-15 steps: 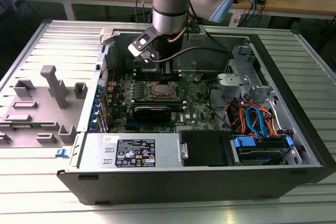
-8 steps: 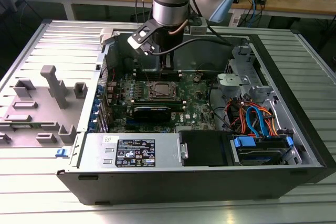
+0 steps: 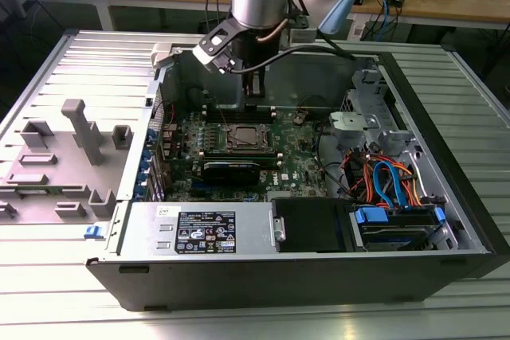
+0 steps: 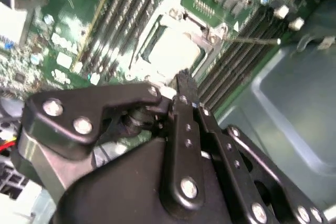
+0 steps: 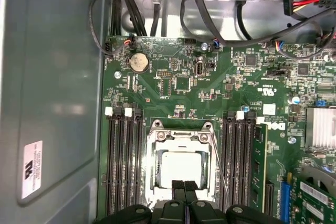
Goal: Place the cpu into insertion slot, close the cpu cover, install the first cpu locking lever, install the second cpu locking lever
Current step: 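Install the first cpu locking lever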
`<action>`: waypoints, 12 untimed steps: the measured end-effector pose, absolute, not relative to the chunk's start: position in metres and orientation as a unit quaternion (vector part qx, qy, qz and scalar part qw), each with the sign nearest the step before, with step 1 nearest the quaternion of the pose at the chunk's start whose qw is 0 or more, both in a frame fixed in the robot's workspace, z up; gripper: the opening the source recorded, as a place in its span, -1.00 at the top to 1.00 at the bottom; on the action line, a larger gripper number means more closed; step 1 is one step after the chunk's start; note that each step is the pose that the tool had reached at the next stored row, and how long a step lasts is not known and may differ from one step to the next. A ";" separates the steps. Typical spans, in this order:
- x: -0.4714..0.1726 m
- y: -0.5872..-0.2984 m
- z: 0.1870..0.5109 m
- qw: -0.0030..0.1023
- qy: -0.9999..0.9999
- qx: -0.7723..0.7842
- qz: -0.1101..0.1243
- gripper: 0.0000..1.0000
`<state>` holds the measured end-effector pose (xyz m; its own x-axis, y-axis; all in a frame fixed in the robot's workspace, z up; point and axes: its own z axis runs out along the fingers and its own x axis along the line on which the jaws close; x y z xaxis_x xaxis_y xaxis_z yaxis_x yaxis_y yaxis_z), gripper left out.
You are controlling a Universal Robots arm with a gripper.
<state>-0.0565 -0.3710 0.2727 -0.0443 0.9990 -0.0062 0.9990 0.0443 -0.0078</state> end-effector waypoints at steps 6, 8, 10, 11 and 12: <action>-0.056 -0.371 0.278 0.001 -0.723 -0.691 0.005 0.79; -0.056 -0.371 0.278 0.001 -0.723 -0.691 0.005 0.79; -0.056 -0.371 0.278 0.001 -0.723 -0.691 0.005 0.79; -0.056 -0.371 0.278 0.001 -0.724 -0.689 0.005 0.79; -0.056 -0.371 0.278 0.001 -0.726 -0.687 0.005 0.79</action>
